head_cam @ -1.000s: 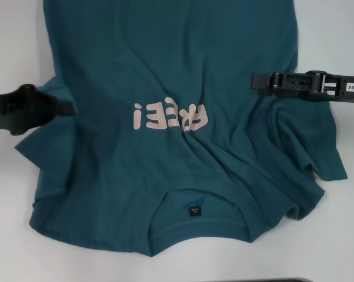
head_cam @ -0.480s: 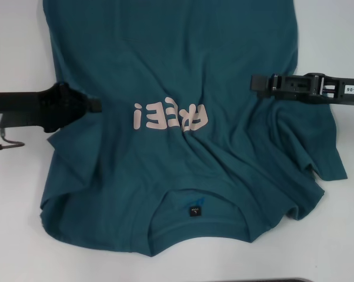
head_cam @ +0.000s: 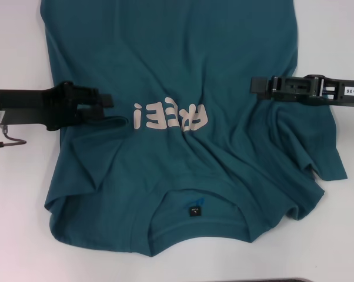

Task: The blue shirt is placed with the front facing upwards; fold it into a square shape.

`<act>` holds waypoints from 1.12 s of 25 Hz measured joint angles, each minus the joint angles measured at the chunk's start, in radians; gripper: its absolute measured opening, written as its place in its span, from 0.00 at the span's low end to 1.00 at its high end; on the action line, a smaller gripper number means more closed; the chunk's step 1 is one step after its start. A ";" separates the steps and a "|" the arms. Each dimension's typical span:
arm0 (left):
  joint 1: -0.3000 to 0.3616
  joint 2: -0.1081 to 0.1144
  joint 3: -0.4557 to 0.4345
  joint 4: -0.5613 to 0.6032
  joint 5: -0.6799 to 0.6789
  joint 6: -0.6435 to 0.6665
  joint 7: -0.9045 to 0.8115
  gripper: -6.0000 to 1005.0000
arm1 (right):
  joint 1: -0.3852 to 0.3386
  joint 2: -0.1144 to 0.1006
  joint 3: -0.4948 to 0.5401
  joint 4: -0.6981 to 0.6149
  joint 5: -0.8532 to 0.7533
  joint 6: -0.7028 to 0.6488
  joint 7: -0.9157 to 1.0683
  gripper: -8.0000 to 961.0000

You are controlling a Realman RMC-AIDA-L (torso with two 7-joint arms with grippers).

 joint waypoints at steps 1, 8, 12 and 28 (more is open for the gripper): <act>0.000 0.001 -0.002 0.000 -0.006 0.010 0.000 0.17 | 0.001 0.000 -0.001 0.000 0.000 0.000 0.000 0.95; 0.029 0.020 -0.008 -0.014 -0.050 0.081 0.017 0.47 | 0.004 -0.007 -0.007 0.000 -0.002 0.002 0.000 0.95; 0.075 0.031 -0.016 -0.024 -0.054 0.059 0.017 0.71 | 0.007 -0.014 -0.010 0.000 -0.002 0.002 0.006 0.95; 0.086 0.001 0.038 0.001 -0.045 -0.160 0.004 0.82 | 0.007 -0.021 -0.010 0.000 -0.002 0.001 0.020 0.95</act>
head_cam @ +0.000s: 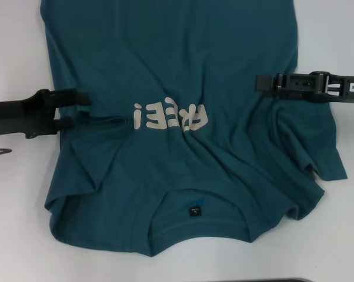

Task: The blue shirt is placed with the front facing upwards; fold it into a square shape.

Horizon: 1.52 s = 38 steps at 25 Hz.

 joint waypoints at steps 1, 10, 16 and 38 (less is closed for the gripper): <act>-0.002 0.000 0.008 0.004 0.000 -0.009 -0.002 0.82 | 0.000 0.000 0.000 0.000 0.000 0.000 0.000 0.95; -0.026 -0.022 0.047 0.011 -0.004 -0.049 -0.008 0.82 | -0.005 -0.002 0.002 0.000 0.000 0.000 0.002 0.95; -0.063 -0.042 0.041 0.008 -0.049 -0.015 0.016 0.82 | -0.005 -0.002 0.000 0.000 0.000 0.000 0.002 0.95; 0.065 0.045 0.078 -0.015 -0.102 0.201 0.115 0.82 | -0.007 -0.003 0.000 0.000 0.000 0.005 0.001 0.95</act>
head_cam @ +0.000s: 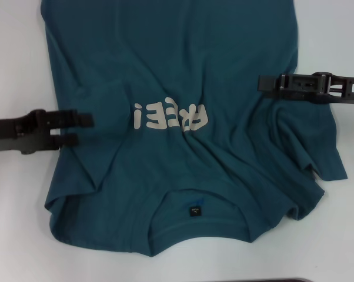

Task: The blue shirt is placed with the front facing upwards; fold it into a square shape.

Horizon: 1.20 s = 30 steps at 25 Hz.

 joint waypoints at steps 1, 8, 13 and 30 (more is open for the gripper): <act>0.005 0.000 0.009 -0.004 0.002 0.006 0.007 0.82 | 0.000 0.000 0.000 0.000 0.000 0.001 -0.001 0.95; 0.012 -0.010 0.025 -0.045 0.049 -0.020 0.072 0.82 | -0.001 0.000 0.000 0.000 0.000 0.003 -0.006 0.95; 0.011 -0.015 0.025 -0.052 0.074 -0.057 0.091 0.82 | -0.006 0.000 0.000 0.001 0.000 0.005 -0.006 0.95; -0.013 -0.046 0.082 -0.052 0.102 -0.089 0.107 0.81 | -0.006 0.000 0.000 0.002 0.000 0.006 -0.005 0.95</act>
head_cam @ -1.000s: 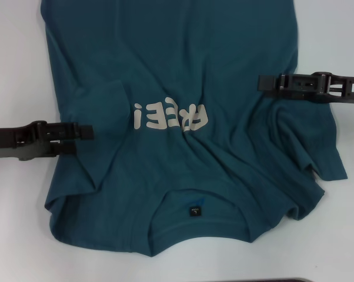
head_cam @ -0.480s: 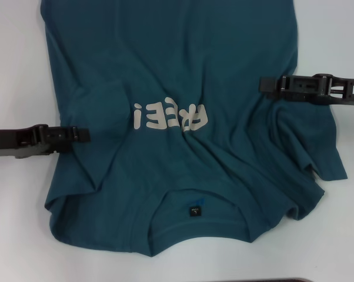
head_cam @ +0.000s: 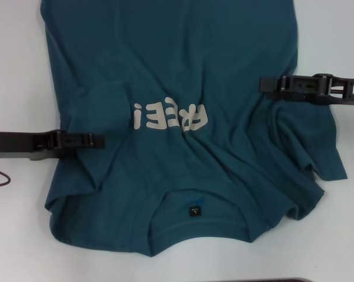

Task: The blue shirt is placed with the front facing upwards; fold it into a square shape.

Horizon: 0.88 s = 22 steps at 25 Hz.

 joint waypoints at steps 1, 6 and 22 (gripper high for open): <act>-0.001 -0.001 0.004 0.000 0.000 -0.001 0.000 0.81 | 0.000 0.000 0.000 0.000 0.000 0.000 0.000 0.95; -0.004 -0.006 0.017 0.000 -0.003 0.028 0.007 0.81 | 0.001 0.000 0.000 0.000 0.000 0.000 0.000 0.95; -0.003 0.011 -0.065 0.011 -0.120 0.295 0.066 0.81 | -0.004 0.000 0.000 0.001 -0.009 0.005 -0.001 0.95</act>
